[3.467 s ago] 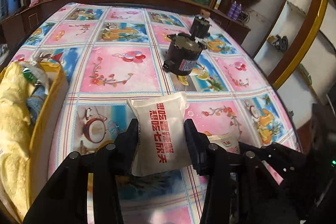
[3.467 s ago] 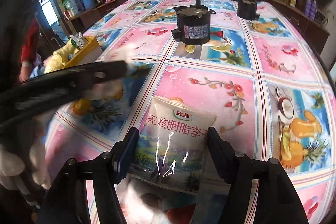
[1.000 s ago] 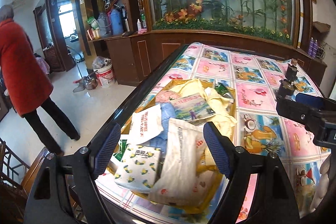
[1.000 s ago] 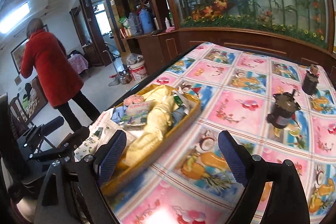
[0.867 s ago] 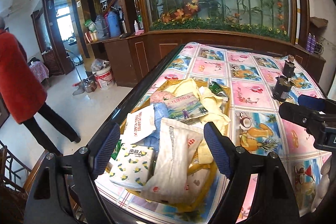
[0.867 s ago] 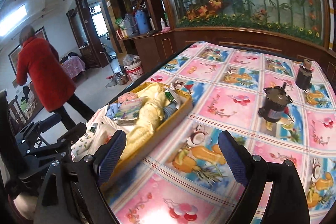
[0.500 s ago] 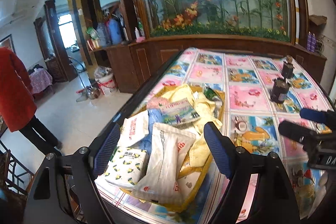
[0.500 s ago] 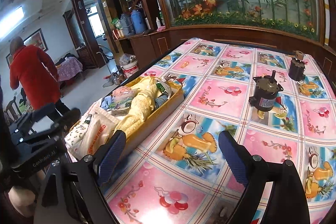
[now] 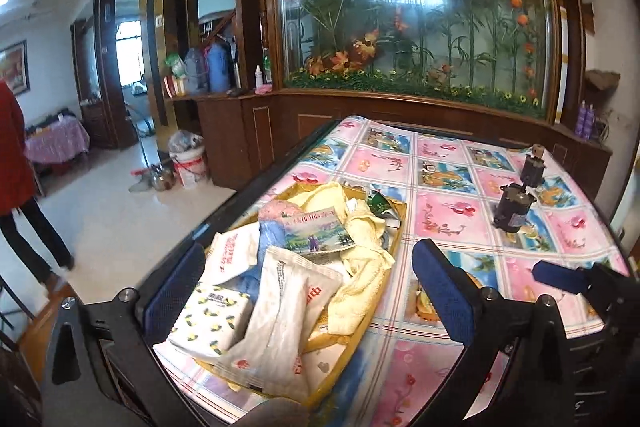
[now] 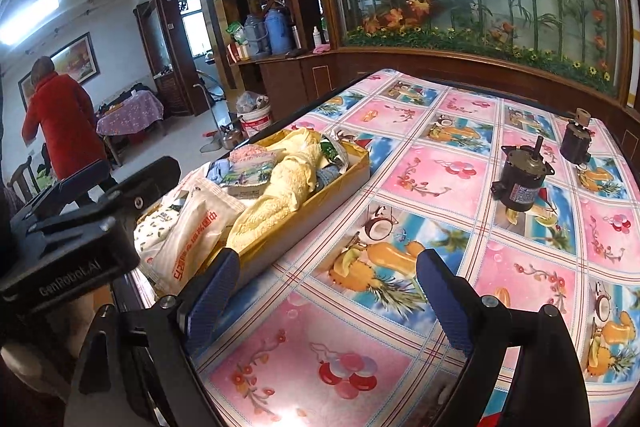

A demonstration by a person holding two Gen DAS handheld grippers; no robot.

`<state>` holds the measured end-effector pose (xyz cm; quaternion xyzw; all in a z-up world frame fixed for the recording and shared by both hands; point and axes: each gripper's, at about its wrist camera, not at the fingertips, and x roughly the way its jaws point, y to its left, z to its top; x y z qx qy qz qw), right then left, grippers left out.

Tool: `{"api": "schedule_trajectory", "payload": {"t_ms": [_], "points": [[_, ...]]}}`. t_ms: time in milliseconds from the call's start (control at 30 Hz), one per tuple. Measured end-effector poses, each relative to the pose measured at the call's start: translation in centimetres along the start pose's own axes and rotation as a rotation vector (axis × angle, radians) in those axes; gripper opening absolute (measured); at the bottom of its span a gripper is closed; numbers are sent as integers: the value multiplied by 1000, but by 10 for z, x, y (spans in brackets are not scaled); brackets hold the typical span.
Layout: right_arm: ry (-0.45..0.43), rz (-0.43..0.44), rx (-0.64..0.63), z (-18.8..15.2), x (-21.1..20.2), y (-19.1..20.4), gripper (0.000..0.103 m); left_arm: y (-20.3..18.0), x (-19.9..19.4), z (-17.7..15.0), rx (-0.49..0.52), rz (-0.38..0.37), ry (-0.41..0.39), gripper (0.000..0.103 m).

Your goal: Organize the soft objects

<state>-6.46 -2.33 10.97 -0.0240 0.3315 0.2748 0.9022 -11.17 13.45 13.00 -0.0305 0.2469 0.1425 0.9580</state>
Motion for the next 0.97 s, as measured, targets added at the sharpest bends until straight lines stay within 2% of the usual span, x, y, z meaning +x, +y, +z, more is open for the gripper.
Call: {"api": "schedule_trajectory", "payload": {"t_ms": [133,500,767,967], "points": [[14,-7,-23,-4,7,7,91,9,11,-3,-51,0,57,103],[54,-26,-143,-13,23,41,91,24,26,-19,-76,35,122,103],[82,-21,-168,-14,35,54,91,38,34,-24,-99,46,139,103],[100,4,-159,-14,41,57,91,40,39,-26,-79,70,169,103]]}}
